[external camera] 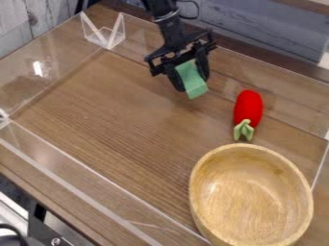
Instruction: Put the green block in the brown bowl
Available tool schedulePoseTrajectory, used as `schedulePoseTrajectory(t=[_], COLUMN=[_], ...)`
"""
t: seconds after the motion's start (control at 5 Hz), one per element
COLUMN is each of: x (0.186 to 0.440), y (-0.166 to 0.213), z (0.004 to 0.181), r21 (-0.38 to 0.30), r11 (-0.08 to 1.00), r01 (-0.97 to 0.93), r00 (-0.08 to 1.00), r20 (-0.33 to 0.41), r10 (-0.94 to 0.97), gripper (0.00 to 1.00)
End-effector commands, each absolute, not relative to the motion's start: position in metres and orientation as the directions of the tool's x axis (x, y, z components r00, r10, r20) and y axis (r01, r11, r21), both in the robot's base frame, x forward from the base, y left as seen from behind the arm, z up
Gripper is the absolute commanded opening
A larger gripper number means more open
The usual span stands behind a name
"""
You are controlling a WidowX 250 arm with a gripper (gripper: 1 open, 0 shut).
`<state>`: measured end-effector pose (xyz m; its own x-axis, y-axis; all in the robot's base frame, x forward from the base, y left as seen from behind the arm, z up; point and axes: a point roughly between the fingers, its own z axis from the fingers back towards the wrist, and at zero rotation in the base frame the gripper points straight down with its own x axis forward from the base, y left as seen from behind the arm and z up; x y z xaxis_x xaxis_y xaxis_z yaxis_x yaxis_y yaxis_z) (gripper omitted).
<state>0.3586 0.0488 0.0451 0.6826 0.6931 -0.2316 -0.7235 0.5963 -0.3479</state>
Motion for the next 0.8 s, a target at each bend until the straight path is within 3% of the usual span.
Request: schedulePoseTrajectory(t=[0.0,0.6], x=[0.37,0.353], y=[0.062,0.084], z=[0.081,0.118], r21=[-0.426,-0.488], r11=[0.573,0.533], r01=[-0.701,-0.691], r00=[0.686,0.686], r20=[-0.182,-0.213], r10=[0.704,0.695], gripper=[0.0,0.0])
